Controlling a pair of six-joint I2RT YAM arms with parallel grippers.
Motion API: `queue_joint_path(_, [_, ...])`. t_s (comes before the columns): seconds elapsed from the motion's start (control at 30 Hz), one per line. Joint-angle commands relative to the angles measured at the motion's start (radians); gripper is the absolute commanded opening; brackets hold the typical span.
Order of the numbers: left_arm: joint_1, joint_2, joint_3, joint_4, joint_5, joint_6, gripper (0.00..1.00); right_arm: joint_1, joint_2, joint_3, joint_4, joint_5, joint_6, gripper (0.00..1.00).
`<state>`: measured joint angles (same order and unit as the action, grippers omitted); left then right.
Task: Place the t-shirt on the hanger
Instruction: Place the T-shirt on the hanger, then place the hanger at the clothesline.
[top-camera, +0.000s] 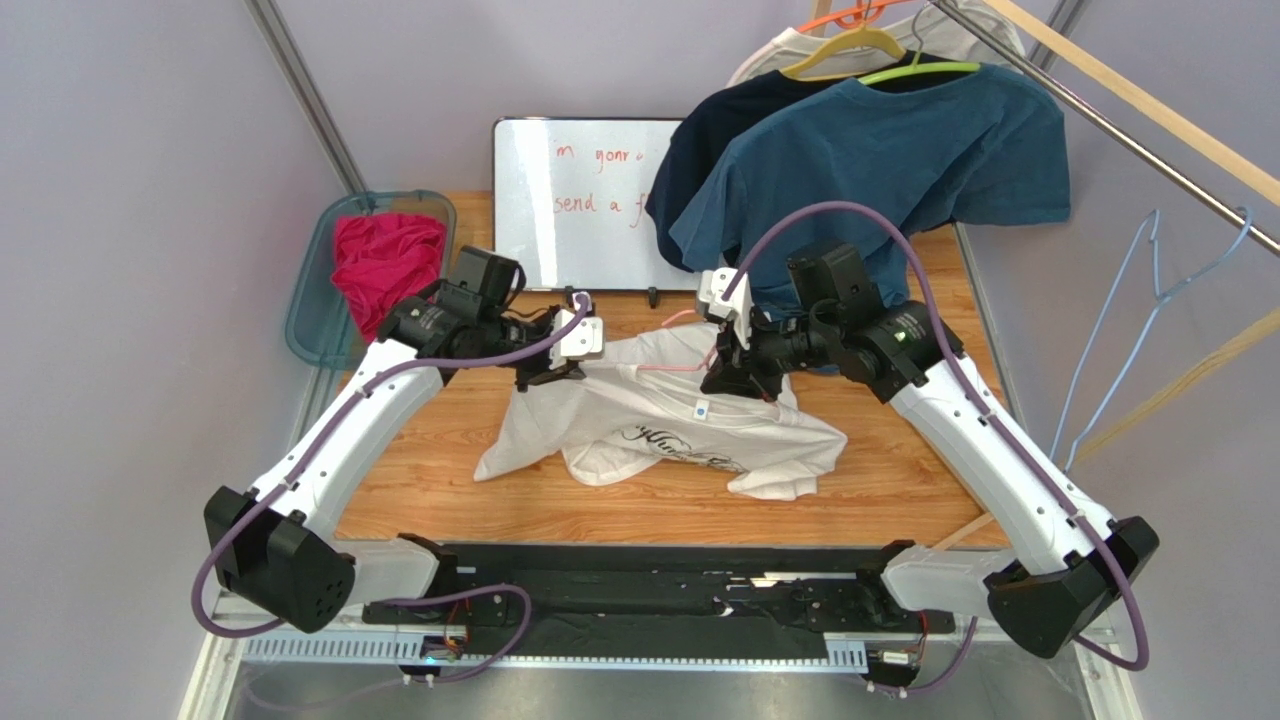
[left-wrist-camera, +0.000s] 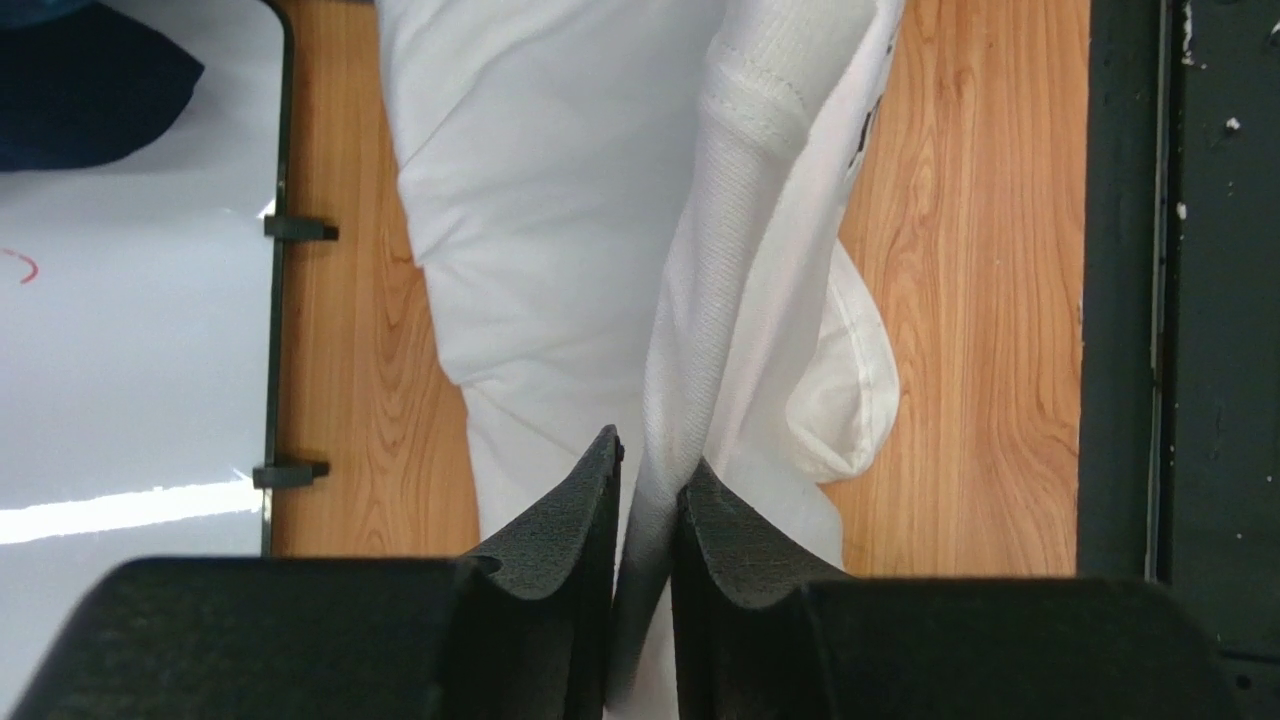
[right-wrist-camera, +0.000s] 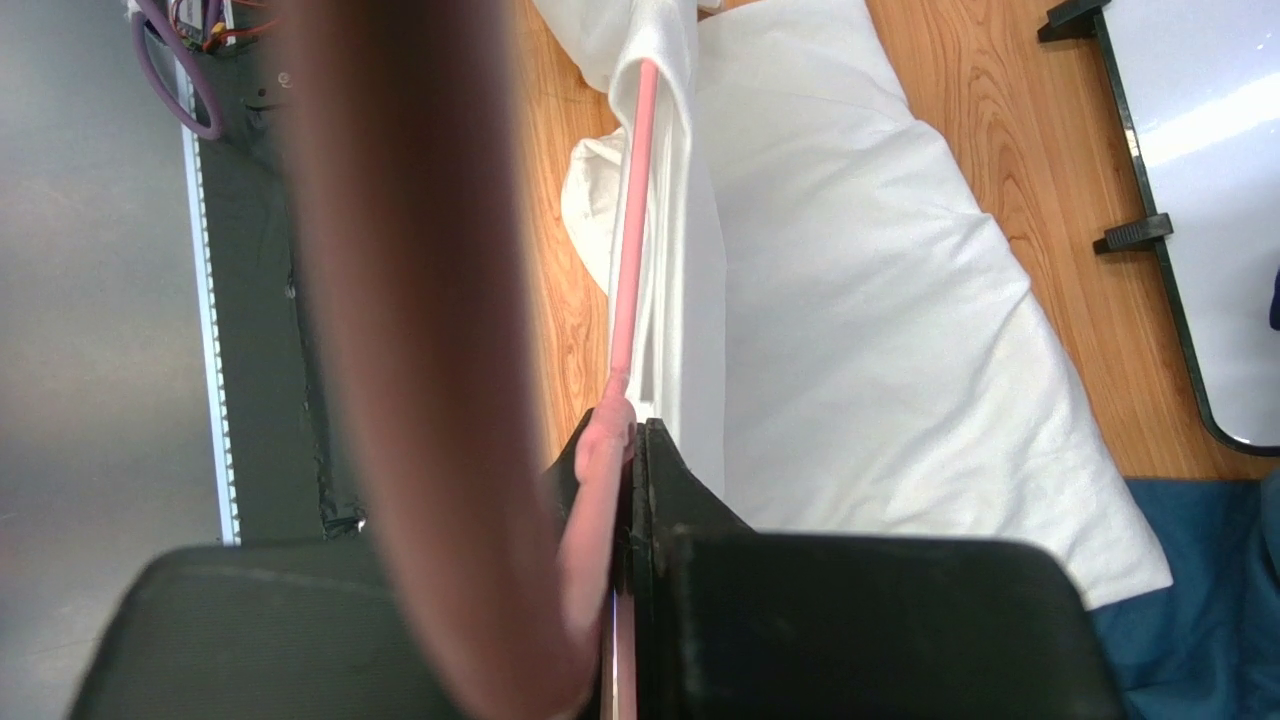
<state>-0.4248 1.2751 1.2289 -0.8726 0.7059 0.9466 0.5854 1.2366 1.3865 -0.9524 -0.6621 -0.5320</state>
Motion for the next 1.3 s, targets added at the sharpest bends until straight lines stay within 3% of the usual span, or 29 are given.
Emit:
queue_joint_path(0.0, [0.064,-0.030,0.027,-0.057,0.017,0.093,0.22,-0.007,-0.049,-0.021,0.010,0.007,-0.016,0.00])
queue_joint_path(0.17, [0.118,-0.002,0.063,-0.107,0.030,0.121,0.27,-0.012,-0.072,-0.041,0.009,0.015,-0.006,0.00])
queue_joint_path(0.23, [0.118,-0.003,0.079,-0.144,0.084,0.148,0.45,-0.012,-0.071,-0.037,0.015,0.015,0.012,0.00])
queue_joint_path(0.33, [0.115,-0.025,0.110,-0.148,0.167,0.103,0.60,-0.012,-0.062,-0.006,0.038,0.031,0.073,0.00])
queue_joint_path(0.4, [0.101,-0.033,0.148,-0.112,0.187,0.011,0.66,-0.013,-0.054,0.037,0.050,0.091,0.119,0.00])
queue_joint_path(0.57, [0.075,-0.092,0.185,-0.014,0.184,-0.132,0.68,-0.076,-0.110,0.091,0.003,0.252,0.315,0.00])
queue_joint_path(0.7, [0.073,-0.129,0.170,0.037,0.188,-0.228,0.68,-0.101,-0.213,0.089,-0.124,0.346,0.362,0.00])
queue_joint_path(0.87, [0.064,-0.167,0.132,0.093,0.210,-0.284,0.68,-0.107,-0.340,0.071,-0.223,0.550,0.470,0.00])
queue_joint_path(0.97, [0.058,-0.190,0.113,0.115,0.210,-0.311,0.69,-0.121,-0.394,0.068,-0.241,0.662,0.619,0.00])
queue_joint_path(1.1, [0.055,-0.227,0.093,0.124,0.216,-0.330,0.69,-0.296,-0.434,0.072,-0.284,0.713,0.759,0.00])
queue_joint_path(1.27, [0.049,-0.263,0.063,0.129,0.219,-0.335,0.69,-0.462,-0.460,0.132,-0.356,0.726,0.814,0.00])
